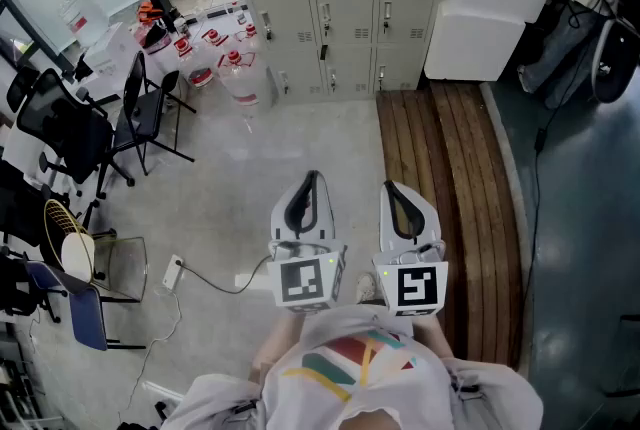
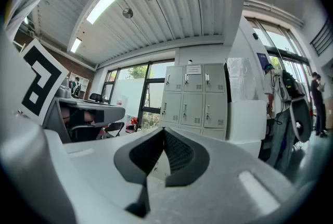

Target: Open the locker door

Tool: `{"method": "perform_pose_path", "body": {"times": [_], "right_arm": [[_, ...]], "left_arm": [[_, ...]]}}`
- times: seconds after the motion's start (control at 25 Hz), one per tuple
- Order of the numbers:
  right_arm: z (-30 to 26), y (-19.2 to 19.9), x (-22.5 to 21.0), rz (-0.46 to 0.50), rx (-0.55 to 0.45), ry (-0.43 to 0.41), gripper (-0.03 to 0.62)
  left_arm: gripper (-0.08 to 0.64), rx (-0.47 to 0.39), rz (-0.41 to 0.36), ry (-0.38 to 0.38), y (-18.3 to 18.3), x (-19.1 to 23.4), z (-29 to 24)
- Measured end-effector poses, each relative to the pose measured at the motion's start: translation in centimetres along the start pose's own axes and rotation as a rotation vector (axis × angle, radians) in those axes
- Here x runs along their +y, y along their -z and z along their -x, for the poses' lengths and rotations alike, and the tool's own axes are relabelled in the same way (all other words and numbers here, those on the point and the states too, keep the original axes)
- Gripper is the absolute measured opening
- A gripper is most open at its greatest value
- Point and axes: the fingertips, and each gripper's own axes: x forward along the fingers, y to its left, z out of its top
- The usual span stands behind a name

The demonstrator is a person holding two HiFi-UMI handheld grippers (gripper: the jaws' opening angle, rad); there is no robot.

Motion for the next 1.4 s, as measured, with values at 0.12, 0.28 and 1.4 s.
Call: {"method": "perform_pose_path", "body": {"times": [0.12, 0.28, 1.4], "right_arm": [[-0.5, -0.1, 0.0, -0.001, -0.002, -0.004, 0.005], [-1.2, -0.1, -0.3, 0.004, -0.008, -0.016, 0.005], [-2.9, 0.8, -6.7, -0.070, -0.087, -0.006, 0.005]], "left_arm": [[0.020, -0.002, 0.005, -0.006, -0.6, 0.7, -0.7], [0.020, 0.003, 0.018, -0.035, -0.4, 1.3, -1.2], [0.018, -0.056, -0.015, -0.064, -1.0, -0.7, -6.7]]}}
